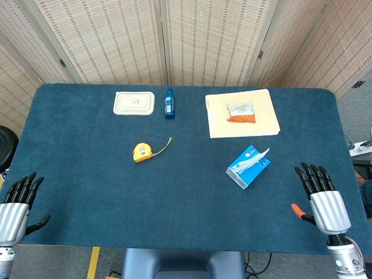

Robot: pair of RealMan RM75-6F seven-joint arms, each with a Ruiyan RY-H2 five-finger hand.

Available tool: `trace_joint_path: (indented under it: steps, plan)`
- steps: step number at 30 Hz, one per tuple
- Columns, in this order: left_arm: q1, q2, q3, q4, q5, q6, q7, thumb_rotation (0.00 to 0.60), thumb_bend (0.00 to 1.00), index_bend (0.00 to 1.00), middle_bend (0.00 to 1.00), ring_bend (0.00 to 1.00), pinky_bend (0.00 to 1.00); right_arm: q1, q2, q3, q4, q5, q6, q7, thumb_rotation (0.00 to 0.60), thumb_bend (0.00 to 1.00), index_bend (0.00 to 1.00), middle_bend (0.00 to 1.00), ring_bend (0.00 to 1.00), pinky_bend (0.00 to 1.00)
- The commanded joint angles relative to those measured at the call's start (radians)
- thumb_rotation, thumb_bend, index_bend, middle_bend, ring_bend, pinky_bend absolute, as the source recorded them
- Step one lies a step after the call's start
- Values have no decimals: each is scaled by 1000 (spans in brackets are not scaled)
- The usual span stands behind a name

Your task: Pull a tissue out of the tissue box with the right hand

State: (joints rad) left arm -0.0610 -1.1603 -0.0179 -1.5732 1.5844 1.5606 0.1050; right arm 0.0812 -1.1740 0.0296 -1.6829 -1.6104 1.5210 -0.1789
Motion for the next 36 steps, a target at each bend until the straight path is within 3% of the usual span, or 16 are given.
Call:
trace_joint_path:
  steps: [1, 12, 20, 26, 36]
  plan:
    - [-2, 0, 1, 0, 1, -3, 2, 600, 241, 0, 0, 0, 135, -1, 5, -3, -8, 1, -4, 7, 600, 123, 0, 0, 0, 0]
    - [-4, 2, 2, 0, 0, -9, 3, 600, 241, 0, 0, 0, 135, 6, 7, -4, 0, -11, -8, 39, 600, 126, 0, 0, 0, 0]
    - [-4, 5, 3, -4, -2, -13, 2, 600, 241, 0, 0, 0, 135, 52, 2, 43, 0, 23, -53, 45, 600, 129, 39, 40, 0, 0]
    - [-7, 9, 1, -6, -10, -19, -13, 600, 239, 0, 0, 0, 136, 147, -16, 125, -17, 143, -178, -39, 600, 163, 283, 147, 0, 0]
    - [-11, 13, 0, 2, -18, -30, -47, 600, 240, 0, 0, 0, 137, 306, -106, 224, 30, 417, -381, -186, 600, 169, 336, 187, 0, 0]
